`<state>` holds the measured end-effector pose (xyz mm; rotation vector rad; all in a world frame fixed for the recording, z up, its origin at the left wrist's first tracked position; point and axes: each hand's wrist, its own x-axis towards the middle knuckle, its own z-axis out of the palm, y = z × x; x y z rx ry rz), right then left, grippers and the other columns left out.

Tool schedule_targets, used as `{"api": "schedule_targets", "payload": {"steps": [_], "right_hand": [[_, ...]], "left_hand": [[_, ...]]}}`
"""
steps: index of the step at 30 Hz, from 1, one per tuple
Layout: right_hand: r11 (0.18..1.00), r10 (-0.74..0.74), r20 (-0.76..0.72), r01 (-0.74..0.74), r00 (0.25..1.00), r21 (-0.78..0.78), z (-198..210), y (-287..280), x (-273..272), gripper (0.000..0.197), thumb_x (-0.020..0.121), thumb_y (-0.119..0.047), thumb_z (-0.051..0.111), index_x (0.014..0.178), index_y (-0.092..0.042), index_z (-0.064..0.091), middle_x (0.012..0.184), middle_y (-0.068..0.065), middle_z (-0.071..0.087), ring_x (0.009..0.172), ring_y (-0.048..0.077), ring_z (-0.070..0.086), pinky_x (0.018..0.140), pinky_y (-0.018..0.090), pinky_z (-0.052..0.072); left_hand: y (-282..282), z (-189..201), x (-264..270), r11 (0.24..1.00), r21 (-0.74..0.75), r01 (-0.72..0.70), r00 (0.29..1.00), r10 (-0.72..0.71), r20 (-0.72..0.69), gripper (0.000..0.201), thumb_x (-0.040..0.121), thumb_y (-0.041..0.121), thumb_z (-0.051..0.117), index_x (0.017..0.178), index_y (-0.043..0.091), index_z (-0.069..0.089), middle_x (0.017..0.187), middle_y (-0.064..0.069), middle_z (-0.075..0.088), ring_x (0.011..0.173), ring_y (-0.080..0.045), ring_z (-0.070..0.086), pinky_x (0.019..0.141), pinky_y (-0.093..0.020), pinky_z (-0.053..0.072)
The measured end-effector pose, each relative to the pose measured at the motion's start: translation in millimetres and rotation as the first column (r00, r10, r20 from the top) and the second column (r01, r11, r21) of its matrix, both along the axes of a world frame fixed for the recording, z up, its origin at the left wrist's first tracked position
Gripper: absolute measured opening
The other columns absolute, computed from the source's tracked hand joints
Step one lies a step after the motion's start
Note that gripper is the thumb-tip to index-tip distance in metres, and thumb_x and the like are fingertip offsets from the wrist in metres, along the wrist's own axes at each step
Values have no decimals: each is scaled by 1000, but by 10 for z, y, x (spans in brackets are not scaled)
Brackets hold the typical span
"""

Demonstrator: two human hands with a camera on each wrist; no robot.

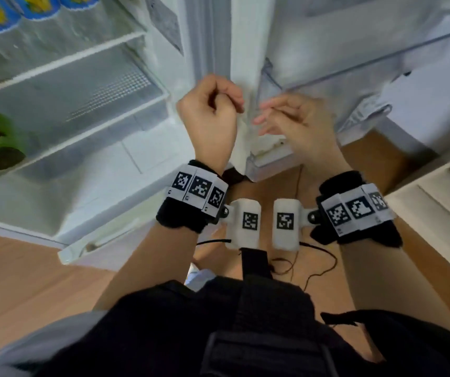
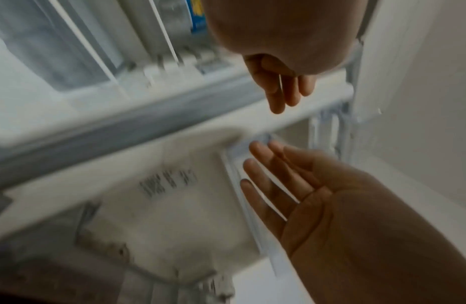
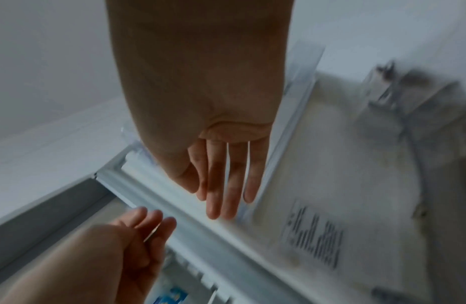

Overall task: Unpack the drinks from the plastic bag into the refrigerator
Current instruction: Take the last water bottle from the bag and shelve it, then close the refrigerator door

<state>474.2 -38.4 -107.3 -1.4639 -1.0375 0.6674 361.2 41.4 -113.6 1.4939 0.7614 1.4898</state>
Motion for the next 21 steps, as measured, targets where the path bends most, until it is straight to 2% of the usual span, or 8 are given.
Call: {"api": "schedule_targets", "payload": {"steps": [2,5,8,10,12,15,18,21], "right_hand": [[998,-55,32,55,998,6,-50,-312,231,8,88,-8,57,90,-12,64,81,4,67,71,8,68,72,23,58],[989,-149,50,149,988,-2,-101,-716,579,13,89,-9,58,98,-4,66,86,8,69,81,22,69,77,30,59],[962,-270,96,273,958,-22,-159,-997,916,16,91,-8,57,103,-2,66,87,3,70,82,13,70,74,20,57],[931,-355,113,361,928,-46,-227,-1117,1142,17,91,-9,57,104,-4,66,86,-4,69,81,6,70,73,15,56],[899,-424,103,432,900,-73,-301,-1204,1374,16,92,-9,56,103,-4,66,86,-5,68,77,1,69,69,11,54],[864,-484,96,492,870,-104,-358,-1297,1720,15,91,-8,56,102,-7,67,85,-3,70,75,1,69,66,11,53],[832,-537,109,546,837,-94,-355,-1349,2098,15,91,-6,55,100,-5,67,86,3,70,71,-5,66,62,8,50],[798,-588,74,592,806,-108,-342,-1365,2439,14,92,-7,55,100,-6,66,84,4,70,67,-4,66,61,9,48]], "left_hand": [[-279,-46,290,997,42,60,998,-59,-14,43,66,-14,36,57,22,58,52,2,58,48,-30,58,50,-47,52],[-624,-71,668,983,124,132,990,-124,-73,37,69,-16,39,62,11,63,52,1,58,45,-31,55,42,-42,45],[-792,-103,1076,958,146,247,962,-224,-158,31,72,-14,41,63,4,65,57,-1,60,46,-29,59,42,-42,46],[-828,-147,1379,932,131,337,918,-295,-265,32,74,-11,45,67,12,66,64,2,63,55,-24,65,49,-43,52],[-847,-199,1689,900,114,420,862,-357,-361,29,76,-7,49,71,17,65,70,2,65,63,-21,66,58,-42,55],[-833,-244,2164,868,93,487,803,-404,-438,16,80,-1,58,78,11,68,79,3,66,71,-9,62,67,-27,55],[-820,-178,2641,838,65,542,775,-468,-425,17,82,-3,56,84,8,68,85,4,64,75,3,56,74,-8,46],[-817,-23,3023,814,108,570,768,-482,-421,20,83,0,52,89,9,68,90,7,63,75,5,54,74,-6,45]]}}
